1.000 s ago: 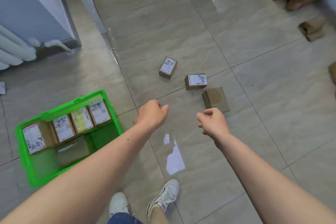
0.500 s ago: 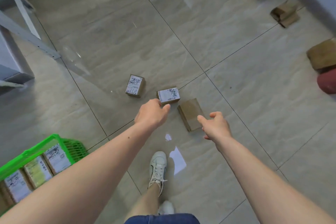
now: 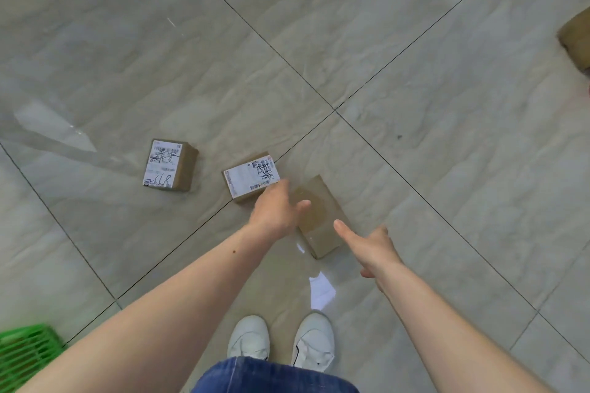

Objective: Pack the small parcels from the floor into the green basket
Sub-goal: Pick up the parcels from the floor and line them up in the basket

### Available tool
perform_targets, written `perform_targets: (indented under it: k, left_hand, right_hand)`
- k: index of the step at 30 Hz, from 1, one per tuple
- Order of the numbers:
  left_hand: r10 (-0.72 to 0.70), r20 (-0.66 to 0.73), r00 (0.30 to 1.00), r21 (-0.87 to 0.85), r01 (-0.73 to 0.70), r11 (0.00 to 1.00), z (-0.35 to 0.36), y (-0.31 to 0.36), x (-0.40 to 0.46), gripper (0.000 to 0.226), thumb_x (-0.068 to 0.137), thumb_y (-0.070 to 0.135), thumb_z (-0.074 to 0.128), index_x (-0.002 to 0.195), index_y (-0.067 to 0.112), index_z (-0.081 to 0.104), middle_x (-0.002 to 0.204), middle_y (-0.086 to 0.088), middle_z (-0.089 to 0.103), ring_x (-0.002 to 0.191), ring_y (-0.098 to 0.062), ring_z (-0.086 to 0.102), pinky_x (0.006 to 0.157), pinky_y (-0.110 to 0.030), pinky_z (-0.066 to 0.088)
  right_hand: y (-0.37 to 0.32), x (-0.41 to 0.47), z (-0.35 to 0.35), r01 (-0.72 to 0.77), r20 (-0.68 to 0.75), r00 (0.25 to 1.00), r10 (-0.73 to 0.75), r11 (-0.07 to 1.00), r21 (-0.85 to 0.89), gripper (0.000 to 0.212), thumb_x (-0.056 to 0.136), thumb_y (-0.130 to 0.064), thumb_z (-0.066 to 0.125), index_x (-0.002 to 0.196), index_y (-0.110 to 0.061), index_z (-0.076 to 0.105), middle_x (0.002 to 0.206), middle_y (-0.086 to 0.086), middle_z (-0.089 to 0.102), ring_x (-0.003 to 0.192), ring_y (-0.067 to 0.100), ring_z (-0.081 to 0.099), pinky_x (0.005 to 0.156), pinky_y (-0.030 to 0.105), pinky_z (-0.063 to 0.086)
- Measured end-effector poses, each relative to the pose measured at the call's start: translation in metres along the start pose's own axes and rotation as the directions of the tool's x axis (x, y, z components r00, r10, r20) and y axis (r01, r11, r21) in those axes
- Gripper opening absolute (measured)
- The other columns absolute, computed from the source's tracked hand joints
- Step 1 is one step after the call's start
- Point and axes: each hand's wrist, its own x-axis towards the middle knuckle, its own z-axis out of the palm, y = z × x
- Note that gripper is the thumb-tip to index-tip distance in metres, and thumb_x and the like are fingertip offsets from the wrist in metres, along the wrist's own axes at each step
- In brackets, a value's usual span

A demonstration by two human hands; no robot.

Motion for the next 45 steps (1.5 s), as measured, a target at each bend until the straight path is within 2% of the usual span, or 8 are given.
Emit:
perform_targets:
  k: [3,11,17,23,27,31,38,45]
  left_hand:
    - [0.016,0.021,1.000,0.050,-0.017,0.999,0.037,-0.011,0.048,0.049,0.090,0.042,0.060,0.125,0.010,0.047,0.130,-0.011,0.052,0.122,-0.031,0.050,0.099,-0.041,0.043]
    - [0.113,0.005,0.994,0.216,-0.111,0.970,0.101,-0.032,0.144,0.062,0.089,0.023,0.064,0.139,0.005,0.032,0.140,-0.018,0.046,0.128,-0.037,0.045,0.103,-0.047,0.040]
    - [0.120,-0.034,0.992,0.270,-0.107,0.957,0.111,-0.036,0.162,0.044,0.087,0.029,0.067,0.122,0.010,0.051,0.126,-0.013,0.059,0.119,-0.033,0.055,0.096,-0.044,0.047]
    - [0.068,-0.131,0.989,0.204,-0.040,0.978,0.091,-0.024,0.129,0.042,0.084,0.035,0.069,0.118,0.014,0.054,0.114,-0.008,0.064,0.110,-0.031,0.059,0.082,-0.038,0.048]
    - [0.002,-0.181,0.984,0.071,0.011,0.997,0.057,-0.015,0.080,0.037,0.078,0.040,0.072,0.103,0.016,0.058,0.100,-0.003,0.066,0.101,-0.029,0.061,0.076,-0.037,0.049]
    - [-0.086,-0.211,0.974,-0.066,0.073,0.995,0.006,-0.010,0.017,0.039,0.074,0.041,0.076,0.099,0.016,0.058,0.096,-0.002,0.066,0.099,-0.028,0.061,0.074,-0.036,0.049]
    - [-0.206,-0.256,0.945,-0.199,0.157,0.967,-0.100,-0.014,-0.098,0.047,0.070,0.040,0.080,0.105,0.014,0.060,0.105,-0.004,0.065,0.103,-0.028,0.059,0.080,-0.038,0.050]
    - [-0.304,-0.313,0.900,-0.356,0.185,0.916,-0.176,-0.051,-0.198,0.048,0.068,0.036,0.082,0.107,0.016,0.062,0.106,-0.003,0.067,0.097,-0.024,0.060,0.077,-0.032,0.049]
  right_hand:
    - [0.016,0.049,0.015,-0.046,0.007,0.999,0.045,0.997,0.055,0.097,0.081,-0.056,0.066,0.145,0.000,0.021,0.145,0.011,0.044,0.129,0.029,0.048,0.102,0.039,0.046]
    - [0.057,0.161,0.055,-0.115,0.088,0.991,0.105,0.986,0.120,0.097,0.068,-0.064,0.073,0.140,-0.007,0.042,0.143,0.002,0.044,0.114,0.035,0.055,0.070,0.048,0.050]
    - [0.068,0.179,0.060,-0.097,0.083,0.993,0.080,0.970,0.224,0.081,0.071,-0.052,0.078,0.131,-0.010,0.042,0.116,0.004,0.066,0.091,0.022,0.070,0.052,0.028,0.036]
    - [0.055,0.156,0.041,-0.013,-0.015,1.000,0.017,0.971,0.240,0.077,0.070,-0.047,0.080,0.126,-0.011,0.040,0.118,0.002,0.063,0.111,0.027,0.064,0.082,0.032,0.043]
    - [0.035,0.109,0.019,0.094,-0.089,0.993,-0.076,0.971,0.220,0.092,0.050,-0.056,0.079,0.127,-0.018,0.048,0.115,-0.003,0.067,0.107,0.022,0.065,0.099,0.041,0.051]
    - [0.004,0.042,0.005,0.168,-0.092,0.984,-0.153,0.970,0.177,0.069,0.065,-0.042,0.082,0.123,-0.019,0.054,0.114,0.000,0.069,0.105,0.021,0.067,0.098,0.043,0.052]
    - [-0.063,-0.107,-0.002,0.243,-0.104,0.965,-0.242,0.970,0.000,0.060,0.074,-0.042,0.079,0.114,-0.007,0.050,0.103,0.004,0.062,0.095,0.024,0.060,0.081,0.034,0.050]
    - [-0.102,-0.226,0.027,0.380,-0.014,0.923,-0.384,0.919,-0.101,0.048,0.079,-0.037,0.076,0.107,-0.015,0.043,0.098,0.000,0.057,0.097,0.026,0.059,0.087,0.042,0.053]
